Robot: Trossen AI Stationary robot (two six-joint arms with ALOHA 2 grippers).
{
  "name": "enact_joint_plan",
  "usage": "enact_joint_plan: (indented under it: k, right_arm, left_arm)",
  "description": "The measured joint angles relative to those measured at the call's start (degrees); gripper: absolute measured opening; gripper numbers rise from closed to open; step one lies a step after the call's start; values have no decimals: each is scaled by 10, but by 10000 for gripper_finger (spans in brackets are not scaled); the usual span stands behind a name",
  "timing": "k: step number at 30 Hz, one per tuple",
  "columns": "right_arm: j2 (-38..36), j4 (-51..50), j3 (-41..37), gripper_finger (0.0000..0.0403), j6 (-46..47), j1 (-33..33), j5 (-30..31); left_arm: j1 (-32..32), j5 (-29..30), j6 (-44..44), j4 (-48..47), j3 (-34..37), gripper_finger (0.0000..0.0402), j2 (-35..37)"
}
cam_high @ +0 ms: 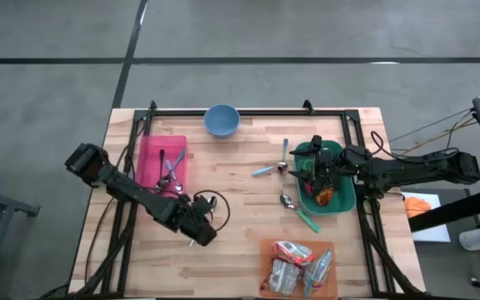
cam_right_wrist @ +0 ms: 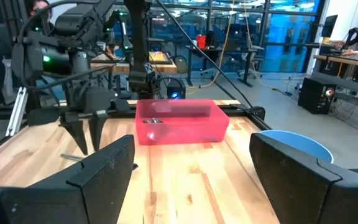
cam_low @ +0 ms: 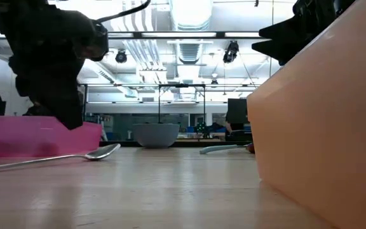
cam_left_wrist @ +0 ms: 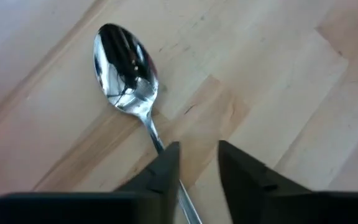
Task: Pick & Place Food Item
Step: Put the silver spoon into the pink bin
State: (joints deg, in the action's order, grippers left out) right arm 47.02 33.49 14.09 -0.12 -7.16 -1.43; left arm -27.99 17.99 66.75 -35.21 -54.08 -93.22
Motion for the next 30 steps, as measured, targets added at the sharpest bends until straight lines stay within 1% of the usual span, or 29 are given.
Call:
enact_joint_plan:
  k: [5,7,9,12,16,19,23,27,30]
  right_arm:
    - [0,-3,0,316,0,0,0]
    - [0,-3,0,316,0,0,0]
    - [0,-3,0,316,0,0,0]
    - [0,-3,0,316,0,0,0]
    - [0,-3,0,316,0,0,0]
    - [0,-3,0,316,0,0,0]
    - [0,-3,0,316,1,0,0]
    - [0,-3,0,316,0,0,0]
    - [0,-3,0,316,0,0,0]
  left_arm:
    - [9,0,26,-2,2,201,-8]
    - [13,2,26,-4,2,224,-8]
    - [18,4,25,-6,2,236,-8]
    - [25,5,25,-12,3,240,-8]
    - [29,-7,36,8,24,241,-8]
    - [30,-23,47,32,45,241,-8]
    - [32,-27,51,63,67,241,-8]
    - [41,-31,26,102,89,241,-8]
    - [49,-40,23,126,102,241,-6]
